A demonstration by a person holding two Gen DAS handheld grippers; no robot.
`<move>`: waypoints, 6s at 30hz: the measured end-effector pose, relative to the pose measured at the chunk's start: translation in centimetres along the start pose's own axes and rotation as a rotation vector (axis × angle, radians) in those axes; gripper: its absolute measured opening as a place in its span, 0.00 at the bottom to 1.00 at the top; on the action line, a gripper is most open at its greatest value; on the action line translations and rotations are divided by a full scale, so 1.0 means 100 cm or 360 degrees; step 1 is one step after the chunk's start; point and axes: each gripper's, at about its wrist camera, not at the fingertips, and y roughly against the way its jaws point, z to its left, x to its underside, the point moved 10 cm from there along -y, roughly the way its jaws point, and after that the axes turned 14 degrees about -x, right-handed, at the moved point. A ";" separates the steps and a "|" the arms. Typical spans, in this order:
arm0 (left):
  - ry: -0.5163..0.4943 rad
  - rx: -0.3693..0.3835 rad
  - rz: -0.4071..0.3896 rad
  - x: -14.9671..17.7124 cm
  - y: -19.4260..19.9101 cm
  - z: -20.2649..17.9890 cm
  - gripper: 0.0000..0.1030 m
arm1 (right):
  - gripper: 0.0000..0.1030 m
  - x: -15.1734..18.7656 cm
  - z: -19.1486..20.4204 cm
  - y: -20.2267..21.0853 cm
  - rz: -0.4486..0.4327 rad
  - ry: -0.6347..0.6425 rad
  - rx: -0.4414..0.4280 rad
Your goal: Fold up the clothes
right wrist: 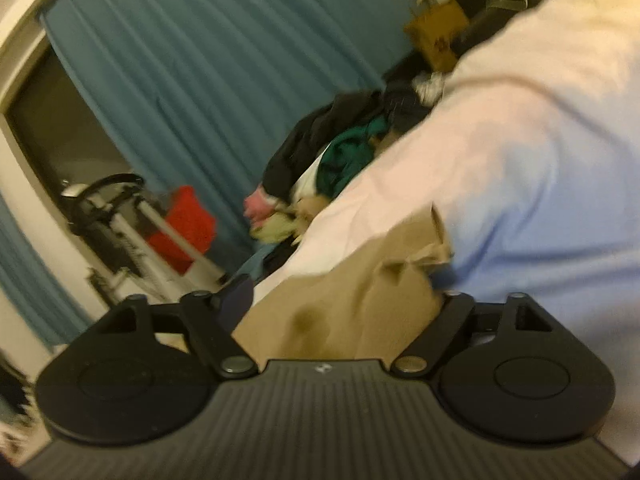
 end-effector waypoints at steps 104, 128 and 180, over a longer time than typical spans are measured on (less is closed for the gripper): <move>-0.0245 0.0824 0.0429 0.092 0.176 -0.202 0.12 | 0.90 -0.033 0.076 0.337 0.0398 0.0131 -0.0137; 0.0247 0.0582 0.0740 0.083 0.110 -0.037 0.77 | 0.90 0.069 0.174 0.307 0.0795 0.0582 -0.0283; 0.0083 0.0351 0.0605 0.117 0.085 -0.025 0.64 | 0.90 0.087 0.153 0.232 0.0827 0.0504 -0.0312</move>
